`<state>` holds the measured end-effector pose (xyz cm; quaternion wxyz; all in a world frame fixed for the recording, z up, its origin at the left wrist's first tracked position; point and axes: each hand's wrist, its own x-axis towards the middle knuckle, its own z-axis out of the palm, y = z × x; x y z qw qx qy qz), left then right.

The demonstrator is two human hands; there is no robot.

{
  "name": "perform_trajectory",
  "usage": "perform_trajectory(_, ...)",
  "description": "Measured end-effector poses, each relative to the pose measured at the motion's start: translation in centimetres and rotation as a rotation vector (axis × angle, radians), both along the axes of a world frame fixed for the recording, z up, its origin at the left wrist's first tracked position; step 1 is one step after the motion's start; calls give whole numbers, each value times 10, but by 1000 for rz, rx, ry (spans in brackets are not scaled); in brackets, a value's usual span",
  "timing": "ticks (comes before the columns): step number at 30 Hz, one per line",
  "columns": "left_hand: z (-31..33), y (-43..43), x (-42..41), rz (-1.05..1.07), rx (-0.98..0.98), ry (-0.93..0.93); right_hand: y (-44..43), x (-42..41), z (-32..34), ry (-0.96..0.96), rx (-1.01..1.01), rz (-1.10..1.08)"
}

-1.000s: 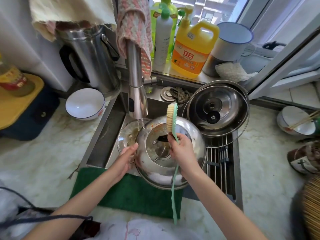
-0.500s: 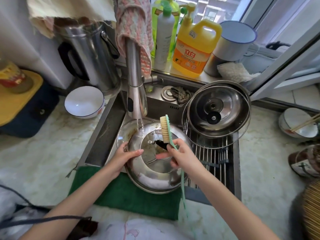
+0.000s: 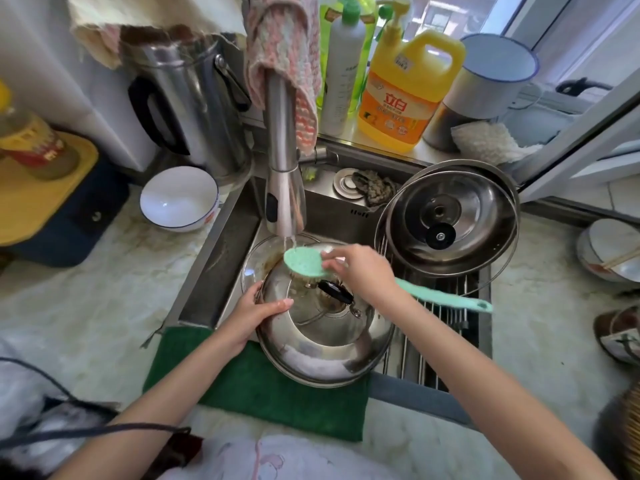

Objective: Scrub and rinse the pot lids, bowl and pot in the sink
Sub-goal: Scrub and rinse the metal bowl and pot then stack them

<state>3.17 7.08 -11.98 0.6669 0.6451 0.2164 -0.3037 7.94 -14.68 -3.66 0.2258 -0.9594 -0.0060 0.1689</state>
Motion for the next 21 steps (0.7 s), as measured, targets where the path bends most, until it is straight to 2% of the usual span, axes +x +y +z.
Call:
perform_trajectory(3, -2, 5, -4, 19, -4, -3, -6, 24, -6, -96, -160, -120)
perform_trajectory(7, -7, 11, -12, 71, -16, -27, 8, 12, -5, -46, -88, 136)
perform_trajectory(11, -9, 12, -13, 53, -15, -42, -3, 24, -6, -90, -147, -44)
perform_trajectory(15, -8, 12, -12, 65, -34, -51, 10, 9, -1, -23, -43, 184)
perform_trajectory(18, -8, 12, -13, 53, -44, -32, -7, 19, -5, -36, -3, -47)
perform_trajectory(19, -9, 13, -14, 53, -46, -31, -9, 20, -7, -38, 6, -74)
perform_trajectory(21, -11, 14, -13, 55, -49, -25, -7, 12, -7, 38, 32, 5)
